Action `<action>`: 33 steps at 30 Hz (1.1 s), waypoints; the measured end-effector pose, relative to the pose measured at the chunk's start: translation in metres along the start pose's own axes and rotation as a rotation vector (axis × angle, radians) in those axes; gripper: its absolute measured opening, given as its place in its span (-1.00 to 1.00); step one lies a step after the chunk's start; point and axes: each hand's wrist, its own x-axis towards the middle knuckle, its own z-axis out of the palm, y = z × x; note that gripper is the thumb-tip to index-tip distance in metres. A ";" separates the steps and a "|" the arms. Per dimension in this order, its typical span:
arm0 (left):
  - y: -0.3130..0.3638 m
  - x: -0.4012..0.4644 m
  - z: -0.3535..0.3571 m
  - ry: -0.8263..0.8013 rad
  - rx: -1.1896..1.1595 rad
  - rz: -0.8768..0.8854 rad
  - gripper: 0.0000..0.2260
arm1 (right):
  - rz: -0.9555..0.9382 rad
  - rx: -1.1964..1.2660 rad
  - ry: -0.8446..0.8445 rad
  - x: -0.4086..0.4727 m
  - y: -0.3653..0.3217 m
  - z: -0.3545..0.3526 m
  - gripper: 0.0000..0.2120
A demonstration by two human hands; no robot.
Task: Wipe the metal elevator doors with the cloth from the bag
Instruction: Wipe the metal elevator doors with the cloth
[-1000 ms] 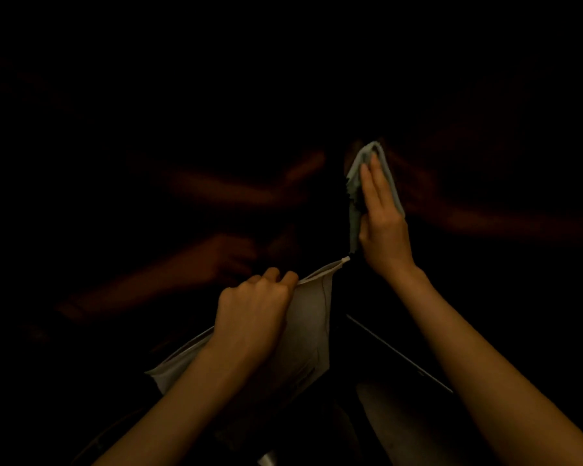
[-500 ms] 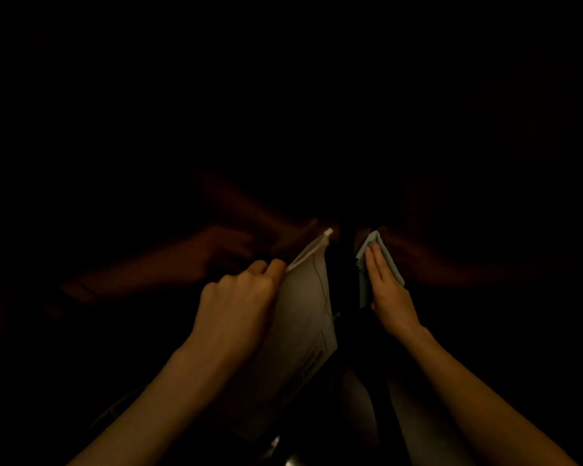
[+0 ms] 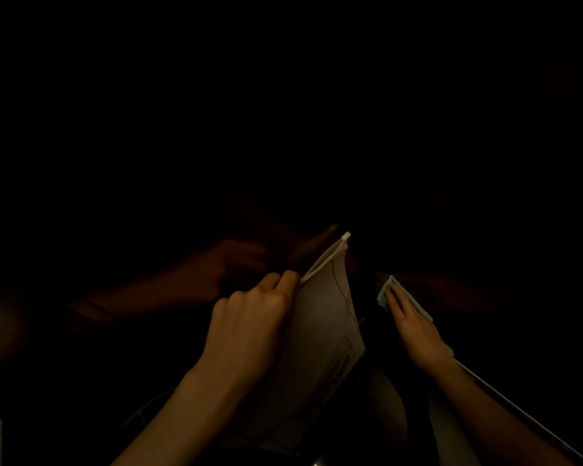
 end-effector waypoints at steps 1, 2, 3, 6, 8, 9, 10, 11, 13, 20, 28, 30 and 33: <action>-0.001 0.001 0.000 -0.004 0.003 -0.004 -0.66 | 0.001 -0.016 -0.013 0.001 -0.001 0.004 -0.22; -0.001 0.001 0.000 -0.008 0.005 -0.008 -0.68 | 0.004 -0.030 -0.020 0.003 -0.002 0.007 -0.24; -0.002 0.001 0.000 -0.011 0.006 -0.011 -0.69 | 0.011 -0.042 -0.026 0.004 -0.003 0.010 -0.27; 0.000 0.002 0.000 -0.017 0.005 -0.015 -0.71 | 0.018 -0.061 -0.045 0.008 -0.005 0.019 -0.32; -0.001 0.003 0.001 -0.023 0.015 -0.022 -0.71 | 0.019 -0.074 -0.064 0.011 -0.007 0.024 -0.32; -0.001 0.003 0.001 -0.027 0.023 -0.022 -0.71 | 0.020 -0.083 -0.072 0.012 -0.008 0.026 -0.31; -0.001 0.004 0.001 -0.028 0.028 -0.021 -0.70 | 0.021 -0.083 -0.081 0.014 -0.008 0.027 -0.30; -0.002 0.005 0.001 -0.030 0.028 -0.021 -0.70 | 0.023 -0.080 -0.092 0.016 -0.008 0.028 -0.30; -0.003 0.006 0.001 -0.030 0.020 -0.024 -0.69 | 0.022 -0.077 -0.117 0.020 -0.009 0.027 -0.30; -0.005 0.010 -0.002 0.000 -0.002 -0.032 -0.74 | -0.019 -0.061 -0.027 0.014 -0.009 0.004 -0.25; -0.014 0.009 -0.022 0.087 -0.017 -0.010 -0.79 | -0.077 0.120 0.278 0.007 -0.023 -0.107 -0.04; -0.017 0.009 -0.032 0.128 -0.023 -0.012 -0.79 | -0.087 0.182 0.391 0.010 -0.032 -0.147 -0.08; -0.016 0.009 -0.051 0.200 -0.025 0.000 -0.75 | -0.091 0.250 0.579 0.017 -0.040 -0.213 -0.11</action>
